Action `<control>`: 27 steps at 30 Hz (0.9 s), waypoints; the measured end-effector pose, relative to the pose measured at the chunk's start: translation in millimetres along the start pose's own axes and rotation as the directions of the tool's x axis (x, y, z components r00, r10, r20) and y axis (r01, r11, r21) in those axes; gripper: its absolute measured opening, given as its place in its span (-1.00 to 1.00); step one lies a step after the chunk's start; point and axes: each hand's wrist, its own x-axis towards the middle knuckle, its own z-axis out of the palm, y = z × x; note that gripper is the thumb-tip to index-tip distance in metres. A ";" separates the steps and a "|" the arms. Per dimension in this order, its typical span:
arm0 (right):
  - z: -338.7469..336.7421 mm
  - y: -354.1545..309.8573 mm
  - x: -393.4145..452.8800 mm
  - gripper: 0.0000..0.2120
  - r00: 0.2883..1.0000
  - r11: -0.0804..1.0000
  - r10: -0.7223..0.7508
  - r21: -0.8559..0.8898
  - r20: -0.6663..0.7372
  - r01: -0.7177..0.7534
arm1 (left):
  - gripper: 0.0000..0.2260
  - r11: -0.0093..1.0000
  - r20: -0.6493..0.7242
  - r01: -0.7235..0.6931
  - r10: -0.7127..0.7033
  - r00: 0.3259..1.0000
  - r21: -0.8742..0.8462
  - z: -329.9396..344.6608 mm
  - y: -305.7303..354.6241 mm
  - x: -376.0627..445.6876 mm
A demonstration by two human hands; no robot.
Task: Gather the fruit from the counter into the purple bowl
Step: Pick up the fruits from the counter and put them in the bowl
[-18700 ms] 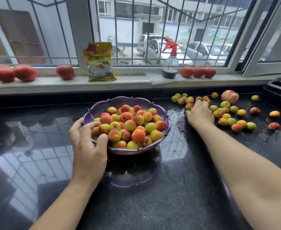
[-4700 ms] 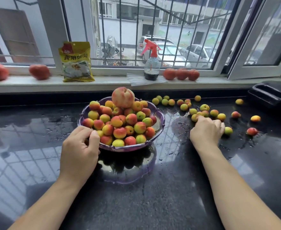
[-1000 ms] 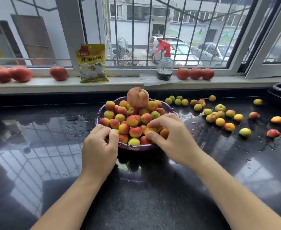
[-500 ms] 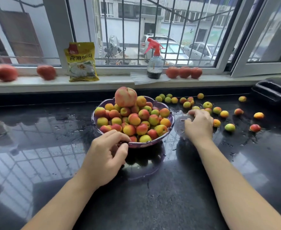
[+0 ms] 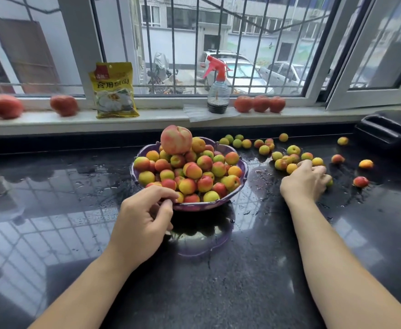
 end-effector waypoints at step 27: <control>-37.2 -63.0 -94.9 -0.87 0.648 0.455 -0.761 0.702 -0.012 0.548 | -0.84 1.000 0.015 -0.005 0.005 1.000 -0.017 -1.7 -4.2 1.2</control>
